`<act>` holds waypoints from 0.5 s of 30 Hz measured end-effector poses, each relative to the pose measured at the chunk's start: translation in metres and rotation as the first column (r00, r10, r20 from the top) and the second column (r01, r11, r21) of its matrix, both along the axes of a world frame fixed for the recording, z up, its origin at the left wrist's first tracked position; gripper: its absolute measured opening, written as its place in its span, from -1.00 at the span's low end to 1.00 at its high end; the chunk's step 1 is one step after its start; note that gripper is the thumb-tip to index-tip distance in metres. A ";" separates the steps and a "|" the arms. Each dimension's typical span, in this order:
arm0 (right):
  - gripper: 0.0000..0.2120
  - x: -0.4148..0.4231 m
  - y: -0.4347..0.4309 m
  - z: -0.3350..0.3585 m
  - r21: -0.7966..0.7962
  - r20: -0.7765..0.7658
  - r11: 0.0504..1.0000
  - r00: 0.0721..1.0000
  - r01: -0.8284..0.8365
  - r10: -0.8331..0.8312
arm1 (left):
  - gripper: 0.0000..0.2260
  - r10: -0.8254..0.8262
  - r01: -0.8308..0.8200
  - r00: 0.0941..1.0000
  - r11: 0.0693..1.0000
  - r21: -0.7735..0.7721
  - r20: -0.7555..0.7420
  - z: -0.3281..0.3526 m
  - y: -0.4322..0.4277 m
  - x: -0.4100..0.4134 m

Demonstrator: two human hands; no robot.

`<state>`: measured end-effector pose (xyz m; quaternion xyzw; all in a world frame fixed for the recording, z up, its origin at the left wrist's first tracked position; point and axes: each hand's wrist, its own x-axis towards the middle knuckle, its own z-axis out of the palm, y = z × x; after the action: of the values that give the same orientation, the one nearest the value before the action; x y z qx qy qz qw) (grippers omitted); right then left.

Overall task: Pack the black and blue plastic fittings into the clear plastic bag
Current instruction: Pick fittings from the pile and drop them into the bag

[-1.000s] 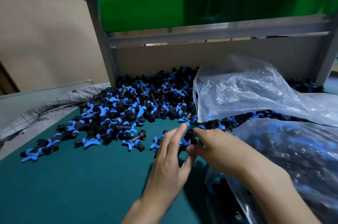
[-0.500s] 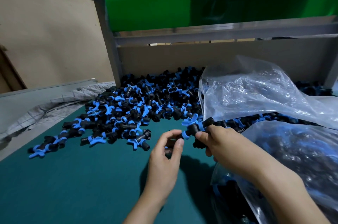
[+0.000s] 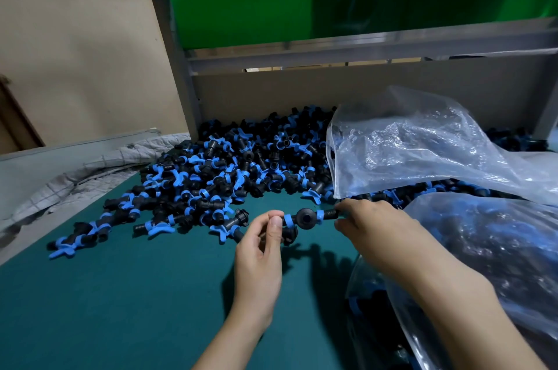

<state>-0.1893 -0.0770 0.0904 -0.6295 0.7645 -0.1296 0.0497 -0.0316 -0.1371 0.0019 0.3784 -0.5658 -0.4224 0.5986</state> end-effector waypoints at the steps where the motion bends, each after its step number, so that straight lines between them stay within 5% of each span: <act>1: -0.80 -0.001 0.000 0.000 -0.006 -0.006 1.000 1.000 0.005 -0.005 | -0.80 -0.003 0.003 1.000 1.000 -0.002 0.006 -0.001 0.000 0.000; 15: -0.68 0.009 0.005 0.011 -0.009 0.029 1.000 0.999 -0.015 0.016 | -0.64 0.038 -0.043 0.998 0.996 0.084 0.057 0.001 0.000 0.000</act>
<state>-0.1803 -0.0717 0.1014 -0.6336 0.7583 -0.1418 0.0592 -0.0314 -0.1370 0.0024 0.4265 -0.5560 -0.4233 0.5743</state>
